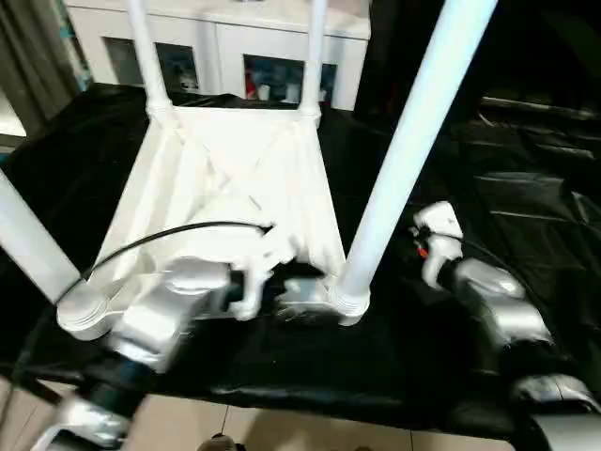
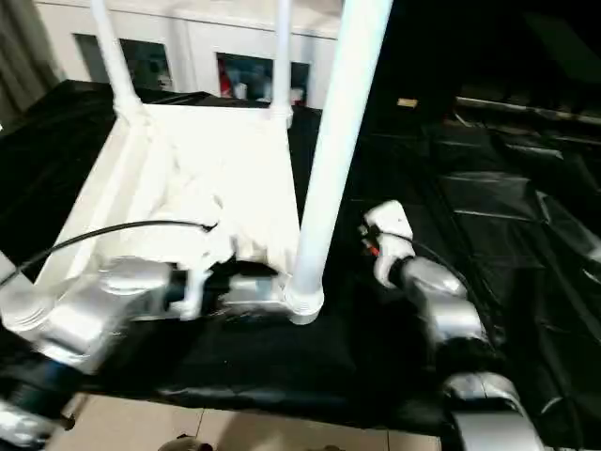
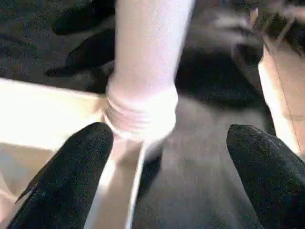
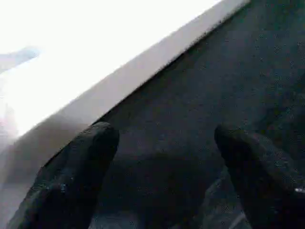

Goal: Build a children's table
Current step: Rotate table base

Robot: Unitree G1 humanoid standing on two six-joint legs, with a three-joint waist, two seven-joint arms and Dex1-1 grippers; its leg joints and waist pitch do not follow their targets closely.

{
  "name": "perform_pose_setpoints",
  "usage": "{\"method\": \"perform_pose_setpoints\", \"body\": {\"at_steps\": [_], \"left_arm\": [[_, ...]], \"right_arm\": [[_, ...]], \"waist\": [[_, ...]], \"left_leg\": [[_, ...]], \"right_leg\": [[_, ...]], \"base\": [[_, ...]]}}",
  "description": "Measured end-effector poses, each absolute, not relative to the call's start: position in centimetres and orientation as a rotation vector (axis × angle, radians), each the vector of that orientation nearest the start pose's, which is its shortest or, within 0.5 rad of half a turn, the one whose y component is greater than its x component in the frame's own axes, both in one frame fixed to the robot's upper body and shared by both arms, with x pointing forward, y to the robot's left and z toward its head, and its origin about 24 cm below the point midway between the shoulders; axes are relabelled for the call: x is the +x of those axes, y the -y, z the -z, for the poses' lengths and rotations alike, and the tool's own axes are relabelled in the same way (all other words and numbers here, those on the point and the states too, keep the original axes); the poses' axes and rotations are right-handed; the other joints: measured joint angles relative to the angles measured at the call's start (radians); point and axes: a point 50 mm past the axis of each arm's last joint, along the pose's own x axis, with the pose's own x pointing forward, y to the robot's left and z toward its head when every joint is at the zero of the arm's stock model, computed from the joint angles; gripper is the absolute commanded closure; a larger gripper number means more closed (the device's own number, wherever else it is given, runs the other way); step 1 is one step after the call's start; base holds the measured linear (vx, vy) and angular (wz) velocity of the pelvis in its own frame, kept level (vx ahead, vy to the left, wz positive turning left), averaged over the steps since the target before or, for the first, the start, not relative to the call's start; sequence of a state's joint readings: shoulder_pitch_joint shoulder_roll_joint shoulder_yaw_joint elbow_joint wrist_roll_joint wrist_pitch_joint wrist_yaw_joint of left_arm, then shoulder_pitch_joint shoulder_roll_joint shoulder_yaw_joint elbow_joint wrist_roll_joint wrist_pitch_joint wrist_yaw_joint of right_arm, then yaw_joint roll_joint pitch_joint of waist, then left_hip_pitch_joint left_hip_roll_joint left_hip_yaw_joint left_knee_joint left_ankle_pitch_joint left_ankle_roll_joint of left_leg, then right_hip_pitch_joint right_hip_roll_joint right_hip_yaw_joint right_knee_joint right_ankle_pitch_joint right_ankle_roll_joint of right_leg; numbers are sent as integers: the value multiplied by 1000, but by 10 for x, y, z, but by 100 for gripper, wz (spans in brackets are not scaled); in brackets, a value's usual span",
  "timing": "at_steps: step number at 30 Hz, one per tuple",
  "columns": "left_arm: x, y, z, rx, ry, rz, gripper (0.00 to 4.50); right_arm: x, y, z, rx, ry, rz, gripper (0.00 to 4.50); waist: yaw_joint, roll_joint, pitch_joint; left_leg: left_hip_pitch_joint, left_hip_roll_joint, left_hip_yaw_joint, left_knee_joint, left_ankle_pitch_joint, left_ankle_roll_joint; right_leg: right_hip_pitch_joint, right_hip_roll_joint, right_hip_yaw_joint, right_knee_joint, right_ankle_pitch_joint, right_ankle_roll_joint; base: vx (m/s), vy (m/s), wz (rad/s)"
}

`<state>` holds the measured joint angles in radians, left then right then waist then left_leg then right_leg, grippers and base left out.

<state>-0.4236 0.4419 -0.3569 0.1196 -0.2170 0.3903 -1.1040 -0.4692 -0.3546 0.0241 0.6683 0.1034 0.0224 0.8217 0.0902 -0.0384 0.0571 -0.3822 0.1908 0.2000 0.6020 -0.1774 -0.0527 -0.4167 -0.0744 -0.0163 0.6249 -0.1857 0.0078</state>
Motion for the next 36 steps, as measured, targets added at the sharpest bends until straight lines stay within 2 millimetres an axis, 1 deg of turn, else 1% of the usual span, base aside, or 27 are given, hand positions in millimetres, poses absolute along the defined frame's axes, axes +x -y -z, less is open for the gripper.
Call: {"method": "perform_pose_setpoints", "body": {"at_steps": [4,5,6,7,8,11,13,15,16,17,19,22,26,27,28,31,32,36], "left_arm": [[289,-125,-60,317,-422,1282,86],[291,-127,-59,330,-426,1273,86],[292,-127,-60,339,-425,1272,103],[293,-127,-61,352,-425,1273,103],[294,-127,-62,362,-423,1280,120],[294,-126,-62,371,-425,1284,127],[294,-127,-62,376,-440,1297,152],[293,-129,-61,380,-456,1309,162],[292,-130,-60,381,-473,1320,175],[291,-130,-59,381,-484,1329,175],[291,-130,-59,377,-493,1336,197],[291,-131,-59,375,-505,1332,217],[290,-130,-59,369,-525,1324,252],[290,-129,-59,367,-528,1323,268],[290,-128,-59,364,-530,1324,268],[290,-126,-60,360,-532,1326,303],[290,-126,-60,360,-534,1325,303],[290,-127,-59,358,-541,1321,346]], "right_arm": [[307,198,-39,-219,-328,-864,66],[305,198,-40,-232,-331,-887,66],[301,197,-41,-245,-335,-913,66],[298,196,-42,-253,-341,-939,66],[295,195,-42,-259,-346,-958,66],[291,193,-43,-269,-360,-997,66],[286,197,-47,-282,-365,-1017,66],[283,199,-49,-290,-370,-1027,66],[282,199,-50,-289,-374,-1034,66],[282,199,-51,-291,-375,-1035,66],[280,198,-52,-293,-374,-1041,66],[276,198,-52,-289,-387,-1042,66],[276,199,-54,-288,-387,-1042,66],[276,199,-54,-287,-389,-1042,66],[275,198,-54,-287,-389,-1044,66],[275,196,-55,-291,-387,-1051,66],[275,196,-55,-291,-388,-1052,66],[275,196,-55,-291,-389,-1052,66]], "waist": [[-1,0,0],[-1,0,0],[-1,0,0],[-2,0,0],[-1,0,0],[-1,1,0],[0,1,0],[0,1,0],[0,1,0],[0,1,0],[0,2,0],[0,2,-1],[-1,3,-1],[0,3,-1],[0,3,-1],[0,3,-1],[0,3,-1],[0,3,-1]], "left_leg": [[0,0,0,0,0,0],[0,0,0,0,0,0],[0,0,0,0,0,0],[0,0,0,0,0,0],[0,0,0,0,0,0],[0,0,0,0,0,0],[0,0,0,0,0,0],[0,0,0,0,0,0],[0,0,0,0,0,0],[0,0,0,0,0,0],[1,0,0,0,0,0],[0,0,0,0,0,0],[1,0,0,0,0,0],[1,0,0,0,0,0],[1,0,0,0,0,0],[1,0,0,0,0,0],[1,0,0,0,0,0],[1,0,0,0,0,0]], "right_leg": [[0,0,0,0,0,0],[0,0,0,0,0,0],[0,0,0,0,0,0],[0,0,0,0,0,0],[0,0,0,-1,0,0],[0,0,0,0,0,0],[0,0,0,0,0,0],[0,0,0,0,0,0],[0,0,0,0,0,0],[0,0,0,0,0,0],[0,0,0,0,0,0],[0,0,0,0,0,0],[1,0,0,0,0,0],[1,0,0,0,0,0],[1,0,0,0,0,0],[1,0,0,0,0,0],[1,0,0,0,0,0],[1,0,0,0,0,0]], "base": [[0,0,0],[0,0,0],[0,0,0],[0,0,0],[0,0,0],[0,0,0],[0,0,0],[0,0,0],[0,0,0],[0,0,0],[0,0,0],[0,0,0],[0,0,0],[0,0,0],[0,0,0],[0,0,0],[0,0,0],[0,0,0]]}}
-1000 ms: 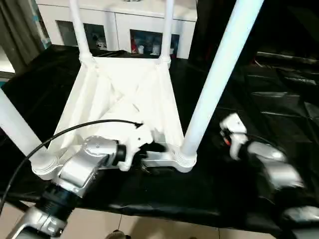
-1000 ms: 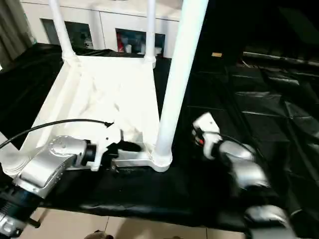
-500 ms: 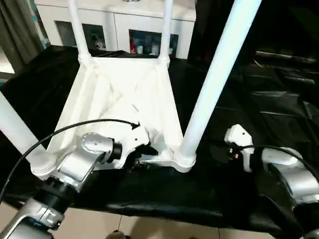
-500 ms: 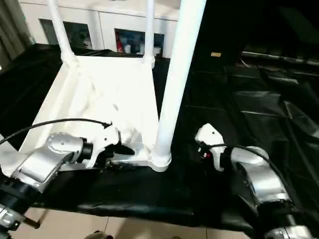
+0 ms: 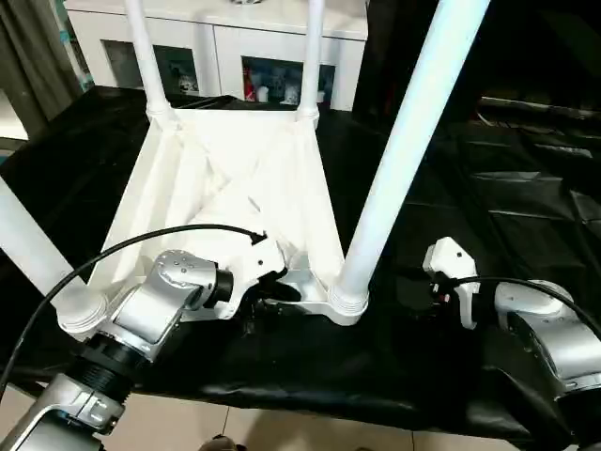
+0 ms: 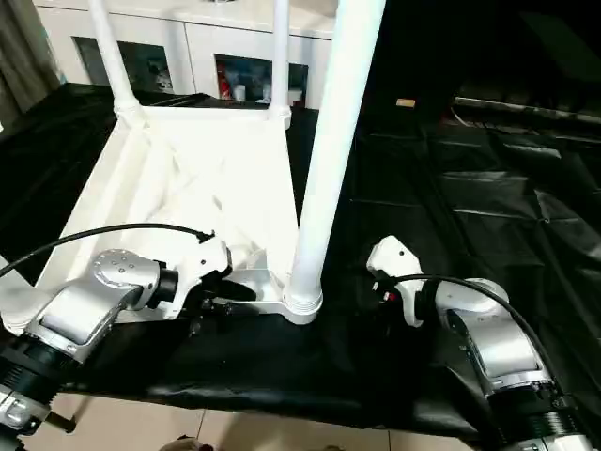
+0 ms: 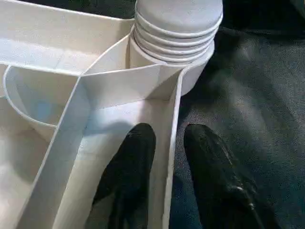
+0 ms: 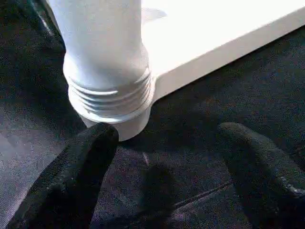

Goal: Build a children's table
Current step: Rotate table base

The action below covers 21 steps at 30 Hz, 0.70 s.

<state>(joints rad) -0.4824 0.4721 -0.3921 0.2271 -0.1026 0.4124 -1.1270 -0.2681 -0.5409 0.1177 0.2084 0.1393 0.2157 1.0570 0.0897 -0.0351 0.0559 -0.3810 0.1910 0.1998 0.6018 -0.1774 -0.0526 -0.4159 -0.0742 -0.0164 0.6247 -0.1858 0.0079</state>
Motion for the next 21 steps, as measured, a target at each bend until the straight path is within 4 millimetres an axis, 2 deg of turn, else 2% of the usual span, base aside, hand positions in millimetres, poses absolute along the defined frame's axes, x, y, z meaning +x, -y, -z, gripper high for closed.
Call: {"method": "perform_pose_setpoints", "body": {"at_steps": [4,11,12,17,21], "left_arm": [[289,-126,-60,358,-546,1321,392],[289,-128,-60,364,-555,1318,441],[289,-128,-60,366,-555,1322,448],[289,-121,-58,356,-537,1313,450],[292,-111,-55,345,-525,1260,450]], "right_arm": [[275,195,-55,-290,-390,-1054,66],[274,193,-56,-288,-385,-1066,66],[274,193,-56,-284,-386,-1069,50],[271,192,-56,-213,-403,-1108,9],[268,192,-60,-208,-397,-1135,9]], "waist": [[0,0,0],[-1,0,0],[-2,0,0],[-3,0,0],[-1,1,-1]], "left_leg": [[0,0,0,0,0,0],[0,0,0,0,0,0],[0,0,0,0,0,0],[0,0,0,0,0,0],[4,0,0,0,0,0]], "right_leg": [[0,0,0,0,0,0],[0,0,0,0,0,0],[0,0,0,0,0,0],[0,0,0,0,0,0],[4,0,0,0,0,0]], "base": [[0,0,0],[0,0,0],[0,0,0],[0,0,0],[0,0,0]]}}
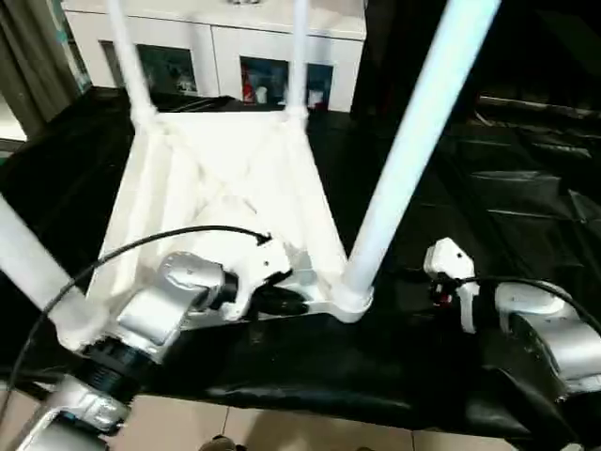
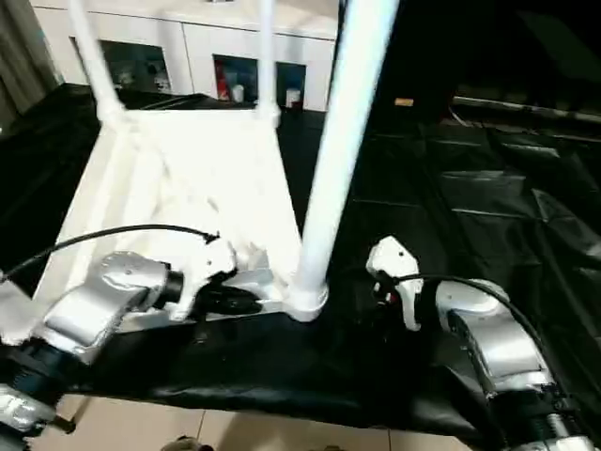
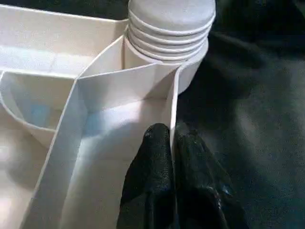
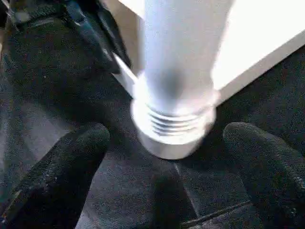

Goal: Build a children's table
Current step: Rotate table base, then rotate leg to tighten

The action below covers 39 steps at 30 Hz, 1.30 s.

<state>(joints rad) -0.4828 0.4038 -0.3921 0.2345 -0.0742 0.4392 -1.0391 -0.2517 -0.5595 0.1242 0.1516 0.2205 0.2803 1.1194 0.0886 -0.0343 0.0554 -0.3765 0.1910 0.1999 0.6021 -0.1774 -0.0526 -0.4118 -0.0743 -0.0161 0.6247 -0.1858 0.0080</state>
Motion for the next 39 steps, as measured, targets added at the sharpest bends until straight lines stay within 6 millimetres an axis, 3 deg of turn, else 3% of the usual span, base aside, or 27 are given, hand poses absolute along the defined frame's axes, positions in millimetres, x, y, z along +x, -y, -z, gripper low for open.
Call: {"method": "perform_pose_setpoints", "body": {"at_steps": [5,9,21,39], "left_arm": [[295,-107,-52,346,-514,1226,450],[296,-106,-52,355,-508,1229,450],[297,-105,-53,366,-505,1231,450],[297,-107,-53,370,-508,1239,450]], "right_arm": [[270,188,-57,-236,-374,-1097,9],[278,170,-52,-226,-335,-1062,9],[292,158,-49,-223,-301,-1001,9],[293,154,-48,-192,-277,-1036,151]], "waist": [[-4,0,0],[-3,0,0],[-2,0,0],[-3,0,0]], "left_leg": [[9,0,0,-1,0,0],[9,0,0,-1,0,0],[9,-1,0,-2,0,0],[9,-1,0,-4,0,0]], "right_leg": [[7,0,0,0,-4,7],[7,0,0,0,-4,7],[7,0,0,-1,-4,6],[7,0,0,-2,-4,7]], "base": [[0,0,0],[0,0,0],[0,0,0],[0,0,0]]}}
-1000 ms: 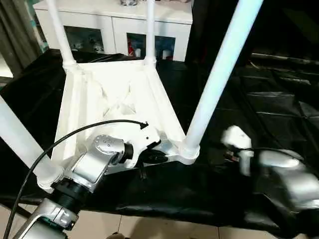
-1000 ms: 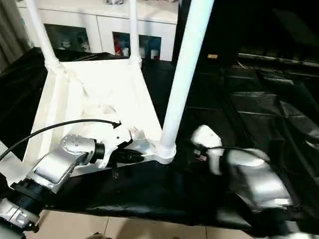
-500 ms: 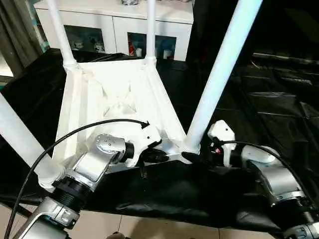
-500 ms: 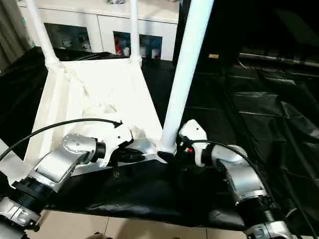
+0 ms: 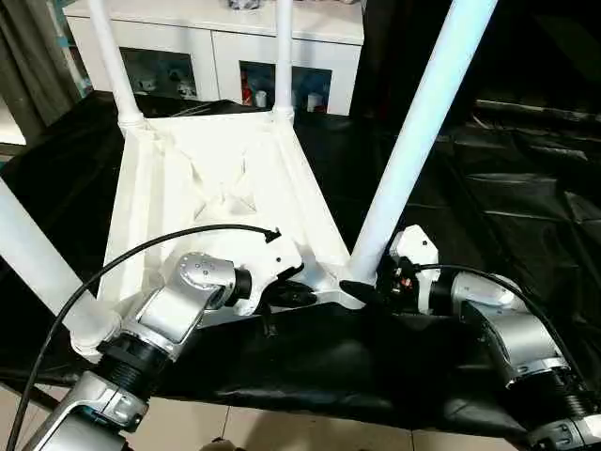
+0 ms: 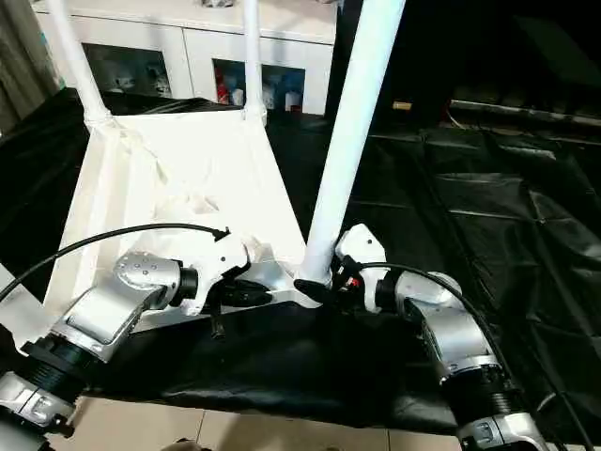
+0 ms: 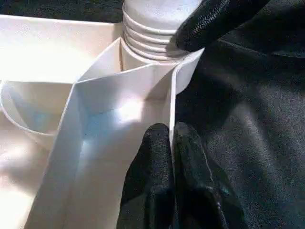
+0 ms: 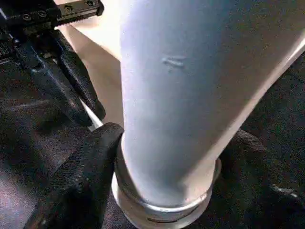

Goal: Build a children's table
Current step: Rotate leg to tighten

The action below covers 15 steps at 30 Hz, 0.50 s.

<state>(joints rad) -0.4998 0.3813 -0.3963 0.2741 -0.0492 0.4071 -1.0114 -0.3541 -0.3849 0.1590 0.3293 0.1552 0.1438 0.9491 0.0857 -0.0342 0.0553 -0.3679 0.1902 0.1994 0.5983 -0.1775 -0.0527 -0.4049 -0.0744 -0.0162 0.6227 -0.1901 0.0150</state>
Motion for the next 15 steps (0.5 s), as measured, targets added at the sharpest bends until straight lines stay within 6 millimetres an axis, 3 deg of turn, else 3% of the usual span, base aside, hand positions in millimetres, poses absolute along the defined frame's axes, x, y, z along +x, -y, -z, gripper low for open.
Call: {"method": "perform_pose_setpoints", "body": {"at_steps": [9,15], "left_arm": [[297,-108,-53,370,-508,1231,450],[311,-101,-50,350,-487,1084,450]], "right_arm": [[293,154,-46,-185,-273,-1033,177],[312,139,-35,-99,-262,-805,178]], "waist": [[0,0,0],[-26,-2,-2]], "left_leg": [[0,0,0,-2,0,0],[1,0,0,-2,0,0]], "right_leg": [[0,0,0,-2,0,0],[2,0,-1,-8,0,0]], "base": [[0,0,0],[0,0,0]]}}
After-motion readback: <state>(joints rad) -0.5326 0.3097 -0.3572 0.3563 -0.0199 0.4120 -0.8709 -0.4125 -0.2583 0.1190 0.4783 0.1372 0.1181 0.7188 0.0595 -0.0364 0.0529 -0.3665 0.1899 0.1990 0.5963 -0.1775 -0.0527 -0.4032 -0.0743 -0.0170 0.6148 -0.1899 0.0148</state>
